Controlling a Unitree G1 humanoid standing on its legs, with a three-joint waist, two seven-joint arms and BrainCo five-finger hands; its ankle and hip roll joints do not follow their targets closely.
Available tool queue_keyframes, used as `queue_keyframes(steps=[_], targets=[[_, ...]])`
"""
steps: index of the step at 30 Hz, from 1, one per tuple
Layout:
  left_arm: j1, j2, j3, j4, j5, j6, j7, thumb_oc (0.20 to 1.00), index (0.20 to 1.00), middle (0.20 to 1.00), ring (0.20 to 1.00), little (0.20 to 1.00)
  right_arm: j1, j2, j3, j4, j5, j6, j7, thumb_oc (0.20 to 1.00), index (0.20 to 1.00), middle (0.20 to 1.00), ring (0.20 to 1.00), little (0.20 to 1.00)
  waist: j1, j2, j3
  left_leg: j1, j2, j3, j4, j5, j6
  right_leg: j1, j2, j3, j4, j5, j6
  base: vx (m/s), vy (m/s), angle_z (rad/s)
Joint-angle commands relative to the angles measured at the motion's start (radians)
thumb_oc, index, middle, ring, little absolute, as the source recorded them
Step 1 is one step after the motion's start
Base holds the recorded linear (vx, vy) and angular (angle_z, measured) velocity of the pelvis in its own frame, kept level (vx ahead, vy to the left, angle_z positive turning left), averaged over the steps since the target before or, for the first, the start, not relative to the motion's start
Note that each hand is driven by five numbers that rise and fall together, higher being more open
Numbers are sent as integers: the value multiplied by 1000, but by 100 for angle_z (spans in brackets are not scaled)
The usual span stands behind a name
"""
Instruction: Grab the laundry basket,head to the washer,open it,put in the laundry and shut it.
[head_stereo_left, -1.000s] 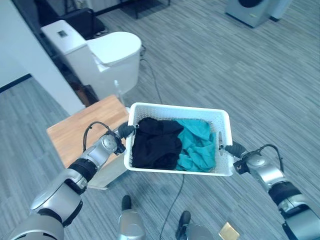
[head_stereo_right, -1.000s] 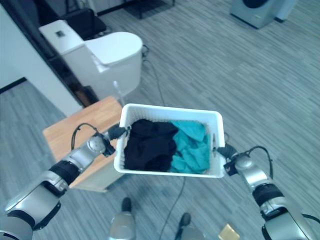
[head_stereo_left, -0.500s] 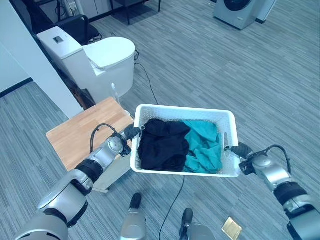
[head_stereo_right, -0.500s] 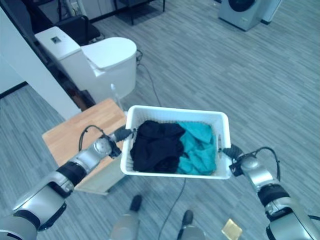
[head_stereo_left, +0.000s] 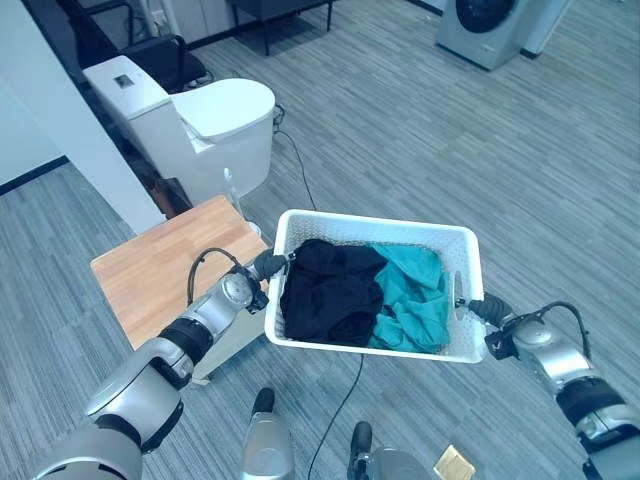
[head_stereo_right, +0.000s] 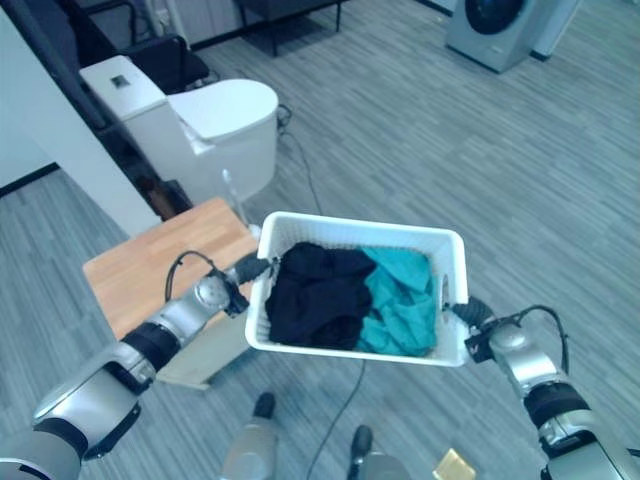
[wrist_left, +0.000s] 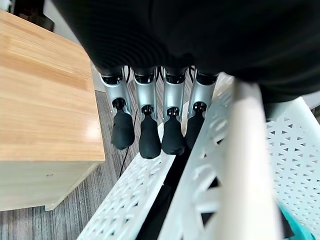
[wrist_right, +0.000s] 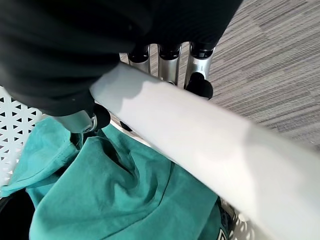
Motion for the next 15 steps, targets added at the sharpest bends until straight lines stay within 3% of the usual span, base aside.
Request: queue_keyframes(steps=[1,5,6,7,10,11,12,13,14,15], targets=[[-102,51,58,51,9,-50,34,200,200,200,200,200,-11,-66,-91,-104,99,-90,17,200,200,200,200,200,15,-53,-60,-139,-105,63,-31,-22,110,95,35,24,-78,-83,-6,106,5,8],[-102,51,58,51,9,-50,34,200,200,200,200,200,-11,-66,-91,-104,99,-90,17,200,200,200,200,200,15,-54,-60,-138,-105,63,-32,-22,110,95,35,24,-78,-83,-6,44,-1,5],[-99,48,51,51,8,-53,34,200,200,200,200,200,-17,-56,-77,-97,102,-96,16,200,200,200,200,200,33,-46,-63,-179,-115,99,-111,2,105,110,52,10,-77,-103,-2,833,68,4],[-81,79,57,1,15,-57,27,200,200,200,200,200,-60,3,-42,-75,101,-102,14,200,200,200,200,200,83,-66,-102,-173,-137,145,-203,23,135,161,40,20,-18,-176,24,999,100,-2],[-69,99,70,-20,18,-57,28,200,200,200,200,200,-64,40,-38,-78,97,-103,22,200,200,200,200,200,94,-88,-122,-175,-164,144,-135,-1,152,173,13,39,29,-183,43,580,117,-68],[-50,104,79,-21,27,-58,31,200,200,200,200,200,-73,91,-21,-60,84,-105,26,200,200,200,200,200,107,-109,-140,-139,-198,158,-94,-56,188,154,-27,59,150,-127,80,478,168,-50],[-38,110,87,-24,26,-54,31,200,200,200,200,200,-75,108,-17,-56,74,-101,30,200,200,200,200,200,107,-112,-143,-111,-209,155,-96,-77,206,118,-39,75,227,-77,103,472,170,-21],[-38,110,88,-25,26,-54,31,200,200,200,200,200,-75,108,-16,-56,74,-101,30,200,200,200,200,200,108,-110,-146,-113,-206,155,-99,-73,206,115,-36,76,227,-74,103,324,137,-60],[-23,114,101,-25,23,-53,34,200,200,200,200,200,-85,135,-6,-46,61,-96,36,200,200,200,200,200,95,-107,-140,-67,-218,160,-104,-103,238,41,-56,106,392,69,144,278,125,-51],[-18,115,105,-26,22,-52,38,200,200,200,200,200,-88,146,-1,-45,52,-94,41,200,200,200,200,200,84,-96,-135,-43,-214,160,-112,-113,251,3,-57,113,468,107,150,359,144,-36]])
